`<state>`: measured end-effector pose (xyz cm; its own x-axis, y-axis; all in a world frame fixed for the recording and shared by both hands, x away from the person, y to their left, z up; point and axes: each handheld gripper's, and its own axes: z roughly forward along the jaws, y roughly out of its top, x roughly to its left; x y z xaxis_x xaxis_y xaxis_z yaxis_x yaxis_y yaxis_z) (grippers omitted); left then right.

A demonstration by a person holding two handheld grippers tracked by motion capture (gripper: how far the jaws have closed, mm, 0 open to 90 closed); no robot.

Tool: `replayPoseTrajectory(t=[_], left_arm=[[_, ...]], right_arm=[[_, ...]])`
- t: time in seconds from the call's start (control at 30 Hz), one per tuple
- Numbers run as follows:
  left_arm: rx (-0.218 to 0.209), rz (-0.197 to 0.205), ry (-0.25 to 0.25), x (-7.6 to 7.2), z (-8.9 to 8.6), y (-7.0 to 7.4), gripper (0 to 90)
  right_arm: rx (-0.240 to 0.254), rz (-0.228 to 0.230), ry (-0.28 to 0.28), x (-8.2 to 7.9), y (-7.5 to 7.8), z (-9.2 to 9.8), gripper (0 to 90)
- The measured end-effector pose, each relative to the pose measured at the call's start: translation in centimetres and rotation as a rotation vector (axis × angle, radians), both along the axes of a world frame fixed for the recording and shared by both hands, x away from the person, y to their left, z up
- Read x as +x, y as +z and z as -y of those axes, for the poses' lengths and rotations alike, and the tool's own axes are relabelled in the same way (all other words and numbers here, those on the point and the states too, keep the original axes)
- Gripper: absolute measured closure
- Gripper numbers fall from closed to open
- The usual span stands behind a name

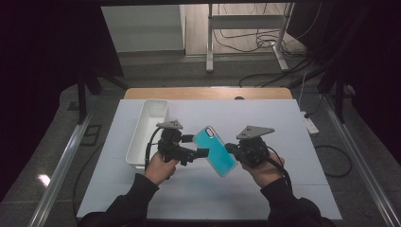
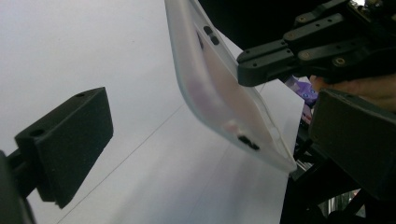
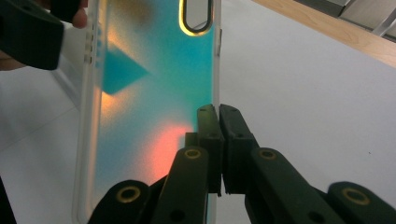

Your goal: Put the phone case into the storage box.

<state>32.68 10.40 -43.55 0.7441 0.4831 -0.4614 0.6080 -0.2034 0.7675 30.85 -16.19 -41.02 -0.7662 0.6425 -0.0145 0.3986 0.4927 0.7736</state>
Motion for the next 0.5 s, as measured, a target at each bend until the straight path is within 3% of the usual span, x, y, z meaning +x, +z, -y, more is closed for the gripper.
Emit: replayPoseTrajectory(t=[0.17,0.33,0.5], left_arm=[[-0.022,-0.016,-0.011,0.27,0.10,-0.02,0.5],[-0.010,-0.017,-0.010,0.27,0.12,-0.13,3.2],[-0.017,-0.038,-0.016,0.31,0.06,-0.27,18.1]], right_arm=[[-0.003,0.007,0.018,-0.38,-0.01,-0.56,87.7],[-0.007,0.012,0.027,-0.60,-0.09,-0.86,87.7],[-0.006,0.015,0.026,-0.73,-0.13,-0.98,87.7]])
